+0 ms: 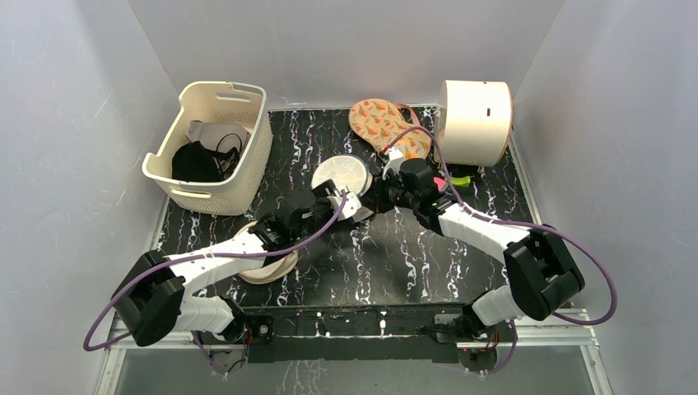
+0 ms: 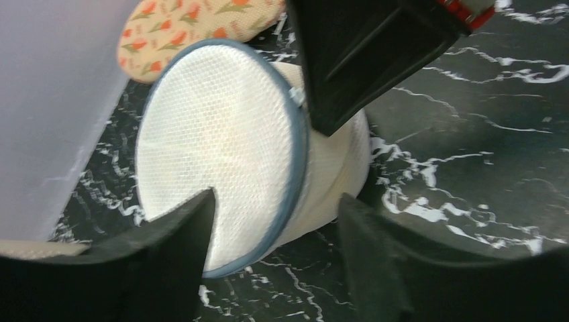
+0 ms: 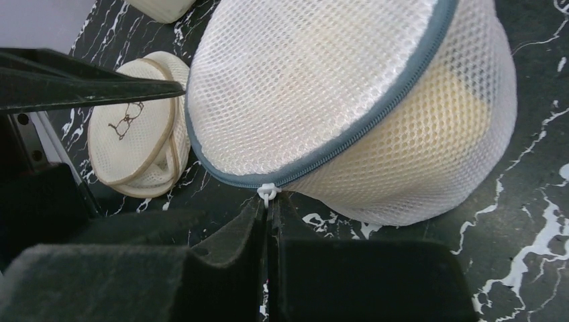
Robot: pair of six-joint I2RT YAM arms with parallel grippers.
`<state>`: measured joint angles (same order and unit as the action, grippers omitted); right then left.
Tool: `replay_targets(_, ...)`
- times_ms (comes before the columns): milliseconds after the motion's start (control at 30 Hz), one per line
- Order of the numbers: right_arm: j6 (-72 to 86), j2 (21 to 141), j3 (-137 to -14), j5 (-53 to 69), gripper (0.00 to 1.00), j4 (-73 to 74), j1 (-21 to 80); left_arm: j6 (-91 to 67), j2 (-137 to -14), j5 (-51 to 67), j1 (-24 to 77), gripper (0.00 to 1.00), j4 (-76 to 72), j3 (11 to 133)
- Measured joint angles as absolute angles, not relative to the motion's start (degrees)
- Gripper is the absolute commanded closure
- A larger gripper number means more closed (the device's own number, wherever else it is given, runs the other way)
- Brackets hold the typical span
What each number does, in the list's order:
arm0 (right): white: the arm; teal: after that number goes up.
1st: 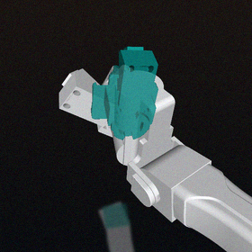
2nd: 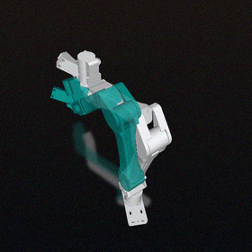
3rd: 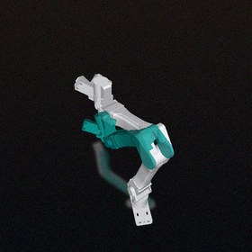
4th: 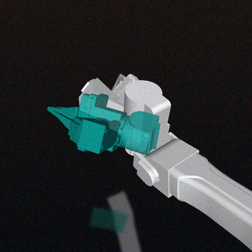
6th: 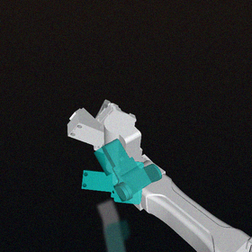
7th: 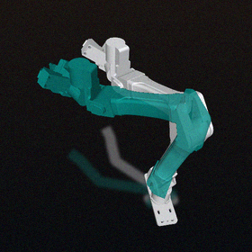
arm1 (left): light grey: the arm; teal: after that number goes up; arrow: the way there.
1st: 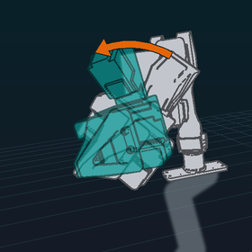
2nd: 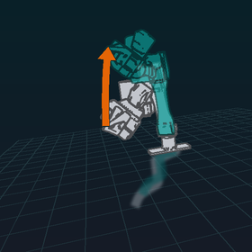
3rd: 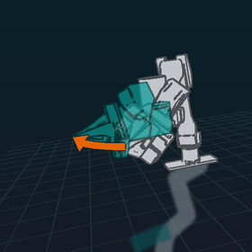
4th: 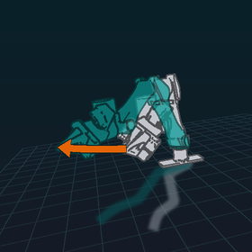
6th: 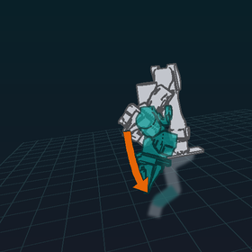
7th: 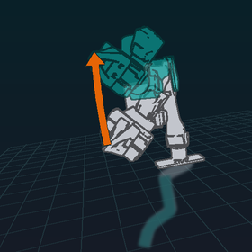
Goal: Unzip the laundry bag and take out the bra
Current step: Unzip the laundry bag at the center of the board.
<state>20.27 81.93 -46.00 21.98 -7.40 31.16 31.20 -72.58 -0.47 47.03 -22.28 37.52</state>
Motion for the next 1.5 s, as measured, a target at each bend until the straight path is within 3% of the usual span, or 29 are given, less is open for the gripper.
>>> replay_targets(233,20.32,81.93,-47.55,19.53,1.00,-6.02,35.05,28.84,-73.28,2.09,47.48,0.34,-20.45,38.87)
replay_targets(533,20.05,81.93,-48.47,17.50,1.00,-4.34,37.56,28.91,-76.31,-4.93,47.55,0.64,-20.56,39.88)
replay_targets(667,19.62,81.93,-48.64,16.56,1.00,-3.16,37.95,29.54,-76.36,-6.98,47.55,0.84,-20.88,39.88)
replay_targets(867,18.65,81.65,-49.10,13.63,1.00,-0.99,38.15,30.46,-76.20,-7.27,47.70,0.99,-21.08,39.86)
replay_targets(1267,10.15,81.65,-55.75,-4.01,1.00,9.34,37.52,32.42,-73.01,-7.40,47.83,1.00,-23.55,38.81)
replay_targets(1500,8.88,82.19,-56.38,-4.84,1.00,10.85,31.86,32.69,-72.64,-7.27,47.88,1.00,-24.14,38.61)
